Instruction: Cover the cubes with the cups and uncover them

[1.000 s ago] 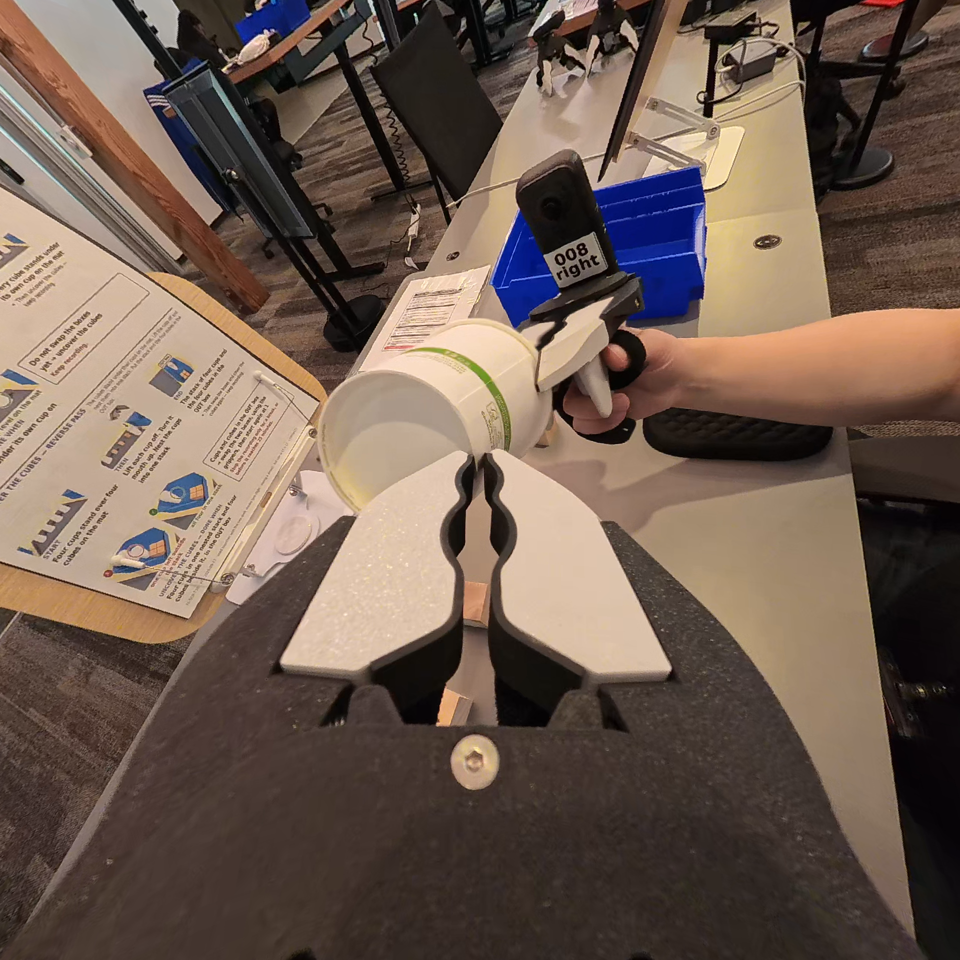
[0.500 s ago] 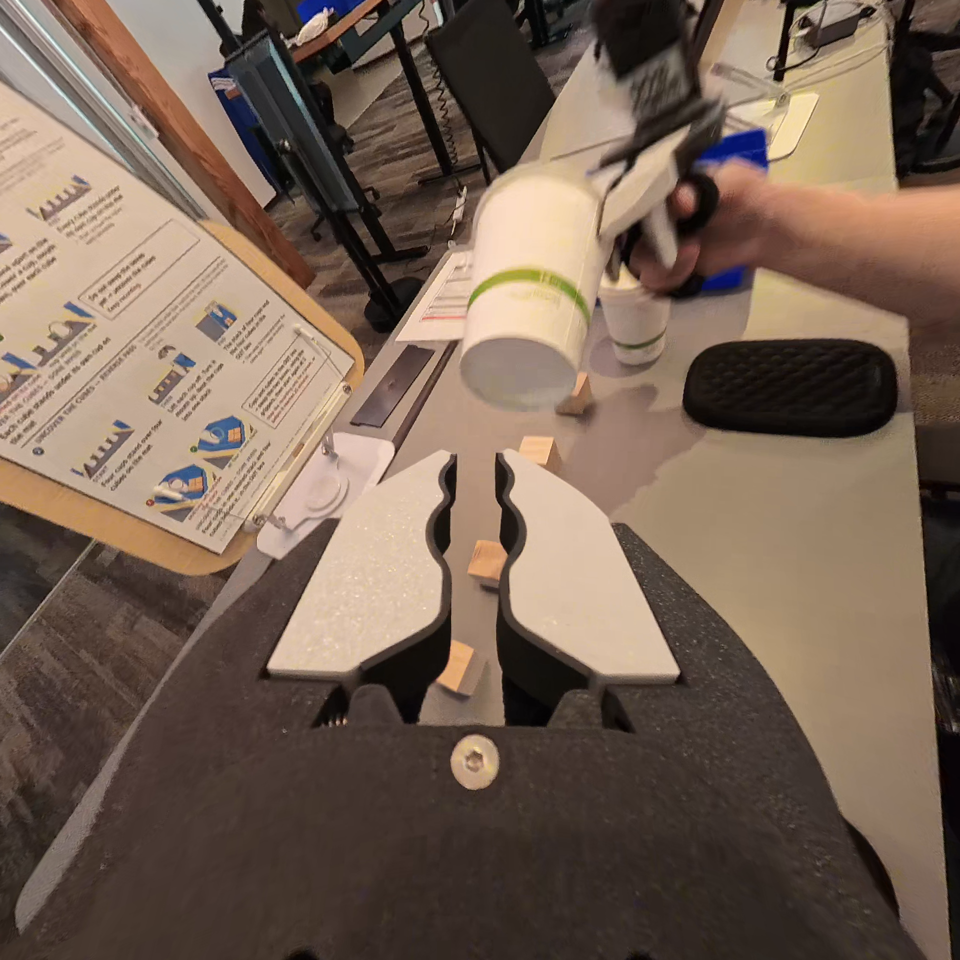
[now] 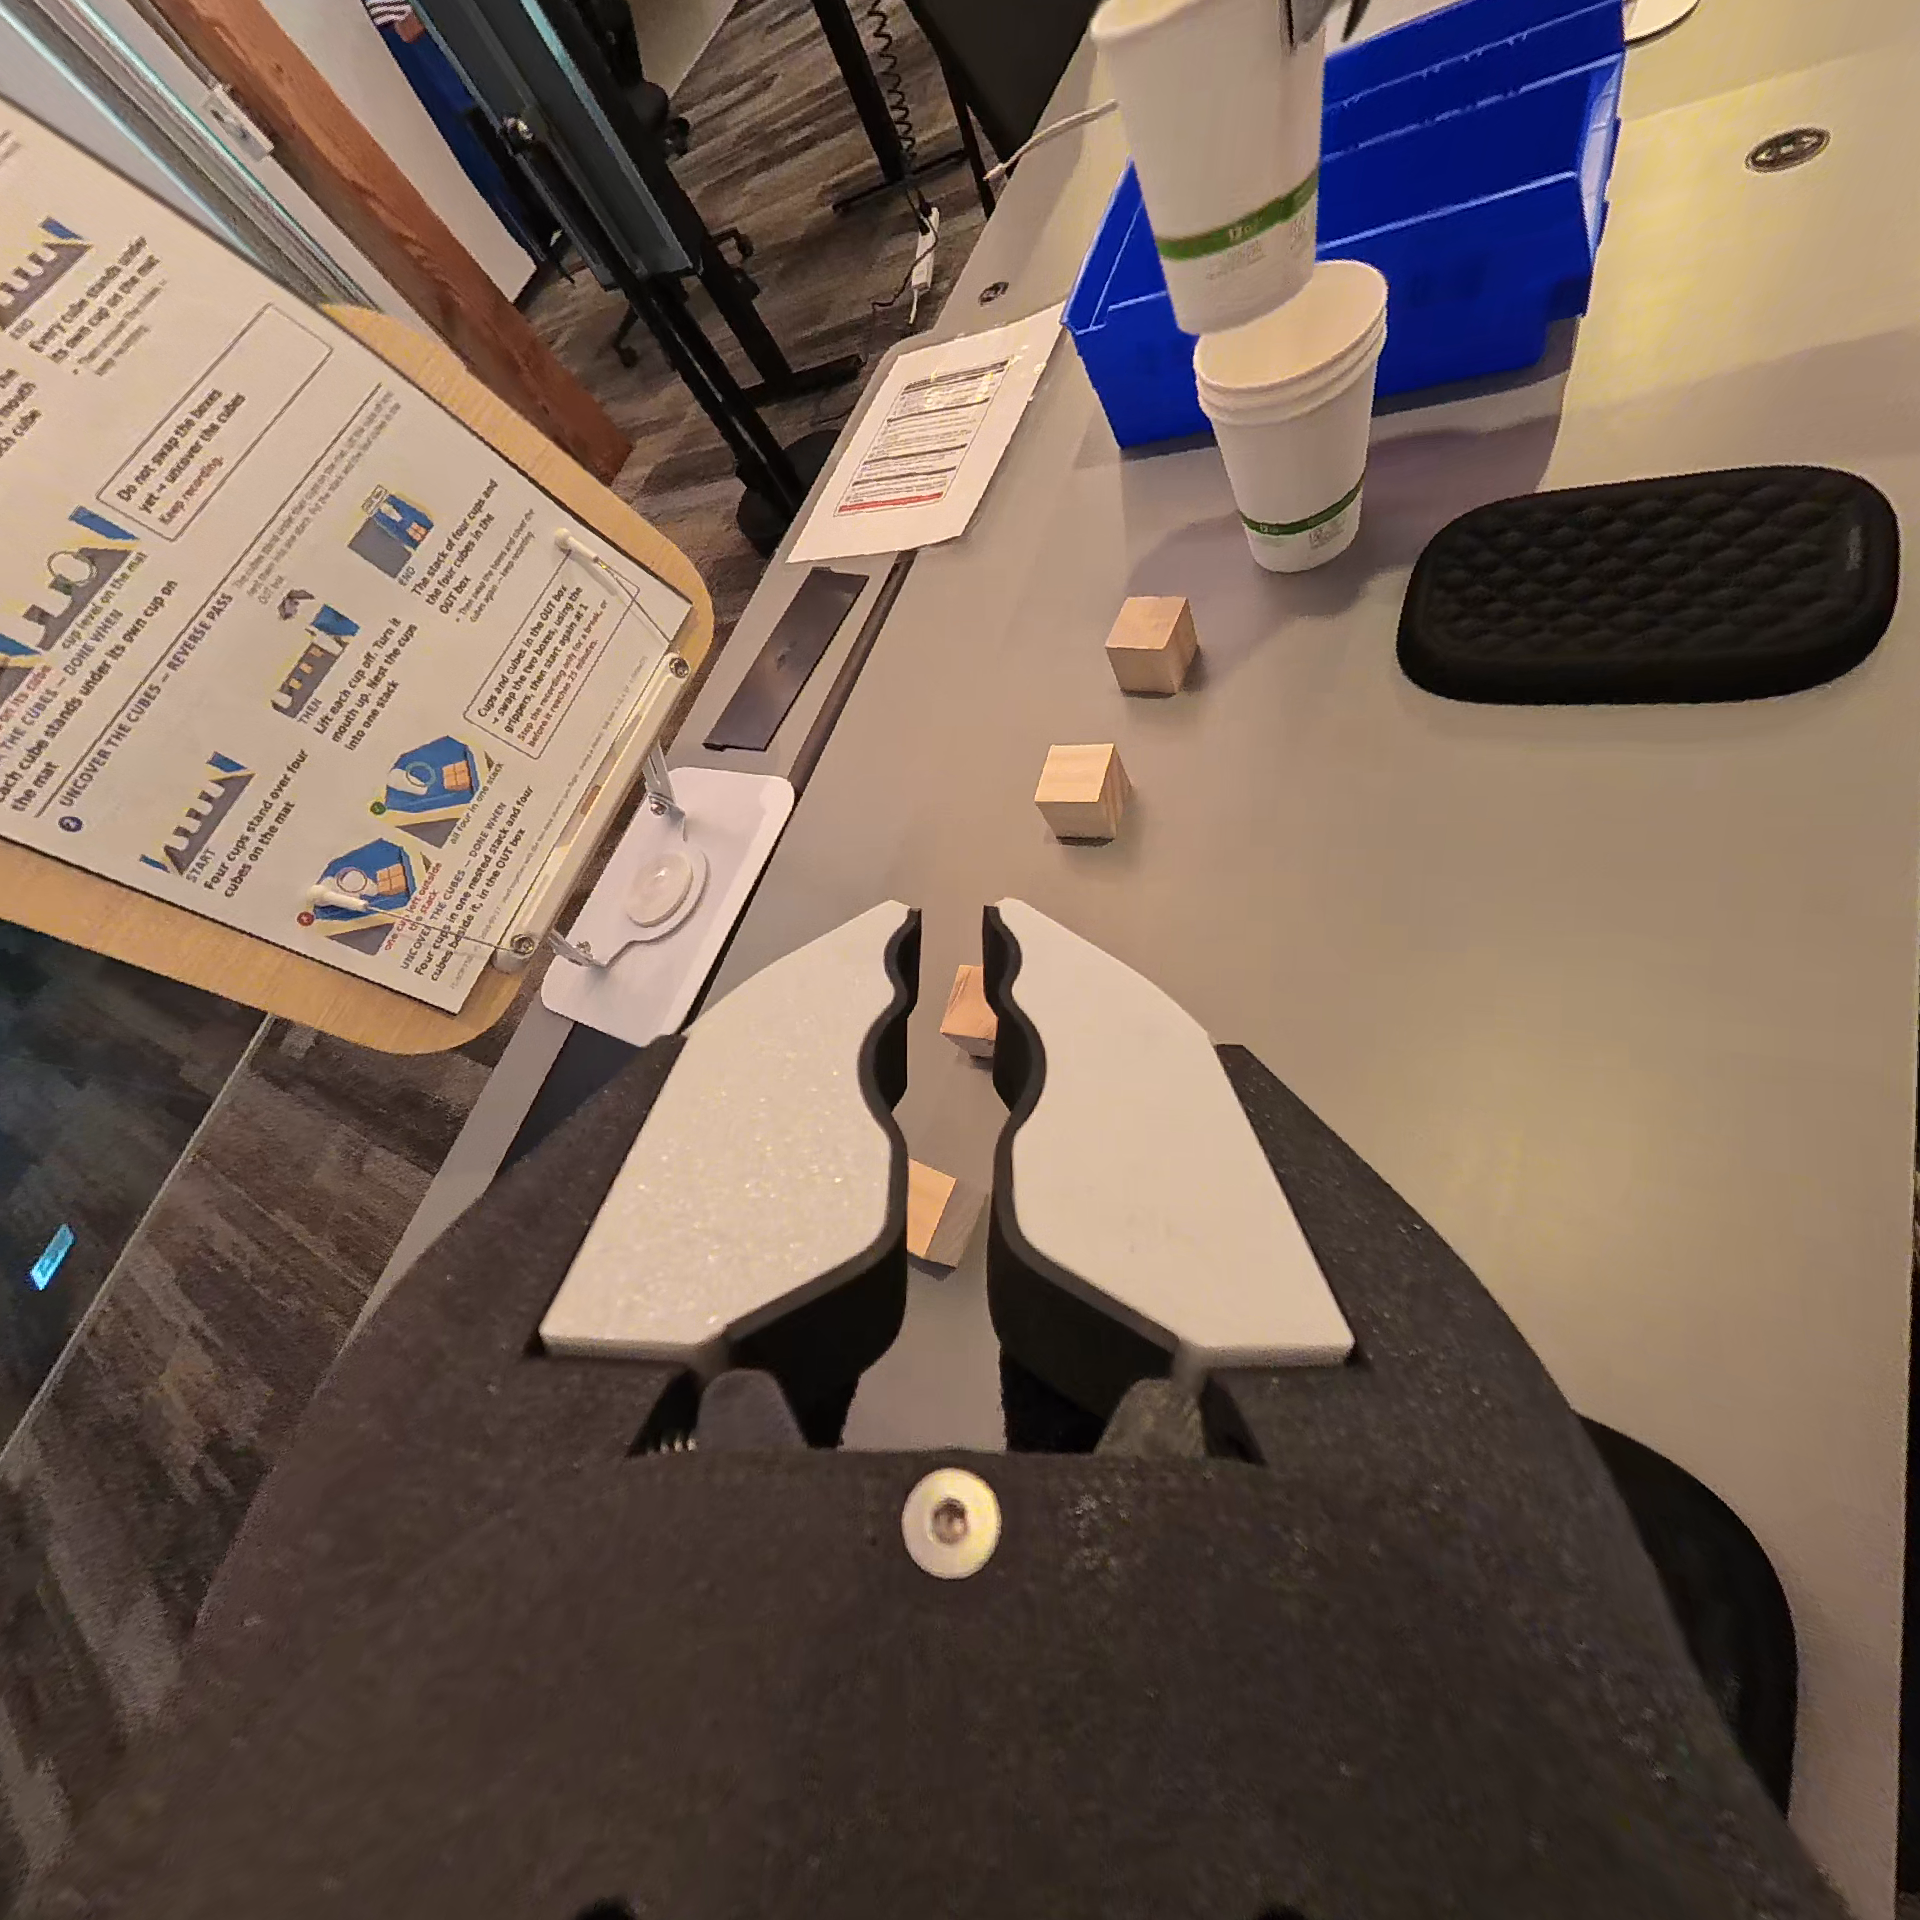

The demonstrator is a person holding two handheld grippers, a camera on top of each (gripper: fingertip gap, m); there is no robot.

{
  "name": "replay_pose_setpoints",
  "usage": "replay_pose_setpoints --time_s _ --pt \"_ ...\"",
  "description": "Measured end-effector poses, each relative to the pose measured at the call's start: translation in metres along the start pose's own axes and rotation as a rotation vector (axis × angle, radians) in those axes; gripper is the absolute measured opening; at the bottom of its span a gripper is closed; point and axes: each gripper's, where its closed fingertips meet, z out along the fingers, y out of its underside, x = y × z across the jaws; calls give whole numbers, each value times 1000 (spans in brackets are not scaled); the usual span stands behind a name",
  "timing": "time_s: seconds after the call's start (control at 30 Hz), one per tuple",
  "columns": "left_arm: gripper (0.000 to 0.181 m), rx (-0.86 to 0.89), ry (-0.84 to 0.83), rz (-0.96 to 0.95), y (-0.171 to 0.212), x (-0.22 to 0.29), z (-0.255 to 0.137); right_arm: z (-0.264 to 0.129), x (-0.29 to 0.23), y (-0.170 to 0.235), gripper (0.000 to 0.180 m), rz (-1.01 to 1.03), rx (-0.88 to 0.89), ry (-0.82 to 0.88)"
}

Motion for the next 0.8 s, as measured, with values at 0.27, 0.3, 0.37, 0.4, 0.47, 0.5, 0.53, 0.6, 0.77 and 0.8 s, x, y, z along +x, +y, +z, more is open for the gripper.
replay_pose_setpoints --time_s 0.27,0.3,0.37,0.4,0.47,0.5,0.53,0.6,0.77,0.8 --pt "9 -4 -8 50 -10 11 -7 45 -13 20 2 -50 -102 -29" --pt "9 -1 -9 53 -11 12 -8 50 -14 21 2 -51 -108 -30" --pt "8 2 -11 57 -12 13 -10 61 -15 26 3 -64 -128 -18" --pt "8 2 -12 59 -12 14 -10 65 -15 29 3 -69 -136 -17" --pt "8 0 -13 63 -12 15 -11 73 -15 33 2 -66 -138 -6" --pt "8 0 -13 63 -12 15 -11 77 -16 35 2 -63 -136 -7" --pt "8 0 -12 63 -12 16 -11 80 -16 37 2 -62 -135 -8" --pt "8 0 -13 64 -13 16 -11 85 -18 40 2 -60 -127 -8" --pt "8 4 -7 62 -13 19 -9 93 -20 44 2 -56 -97 2" --pt "8 3 -5 62 -13 19 -9 94 -20 44 2 -56 -93 4"
